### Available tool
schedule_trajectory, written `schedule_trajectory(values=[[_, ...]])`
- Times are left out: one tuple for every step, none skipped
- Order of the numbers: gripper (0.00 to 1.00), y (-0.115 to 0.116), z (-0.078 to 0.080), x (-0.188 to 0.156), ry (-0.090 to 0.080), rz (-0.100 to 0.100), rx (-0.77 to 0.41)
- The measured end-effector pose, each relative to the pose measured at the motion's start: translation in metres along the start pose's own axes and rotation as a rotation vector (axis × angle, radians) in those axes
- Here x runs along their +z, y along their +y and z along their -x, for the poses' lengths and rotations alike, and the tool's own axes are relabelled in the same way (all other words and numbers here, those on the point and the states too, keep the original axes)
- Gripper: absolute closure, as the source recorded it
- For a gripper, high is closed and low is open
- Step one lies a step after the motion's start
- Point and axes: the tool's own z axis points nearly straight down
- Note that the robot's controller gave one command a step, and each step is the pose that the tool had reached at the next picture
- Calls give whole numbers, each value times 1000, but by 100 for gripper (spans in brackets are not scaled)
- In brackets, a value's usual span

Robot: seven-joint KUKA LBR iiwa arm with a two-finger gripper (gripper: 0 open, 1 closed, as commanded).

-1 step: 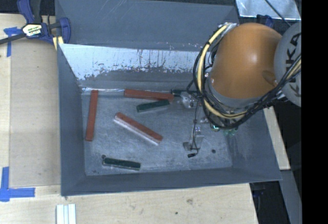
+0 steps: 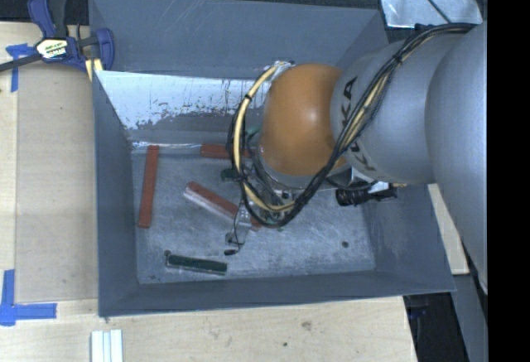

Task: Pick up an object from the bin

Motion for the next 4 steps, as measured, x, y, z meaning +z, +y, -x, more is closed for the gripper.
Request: schedule_trajectory(values=[[0, -7, 26, 72, -7, 2, 110], [100, -7, 26, 72, -8, 2, 110], [100, -3, 27, 50, -9, 1, -27], [100, 2, 29, 5, -10, 3, -32]])
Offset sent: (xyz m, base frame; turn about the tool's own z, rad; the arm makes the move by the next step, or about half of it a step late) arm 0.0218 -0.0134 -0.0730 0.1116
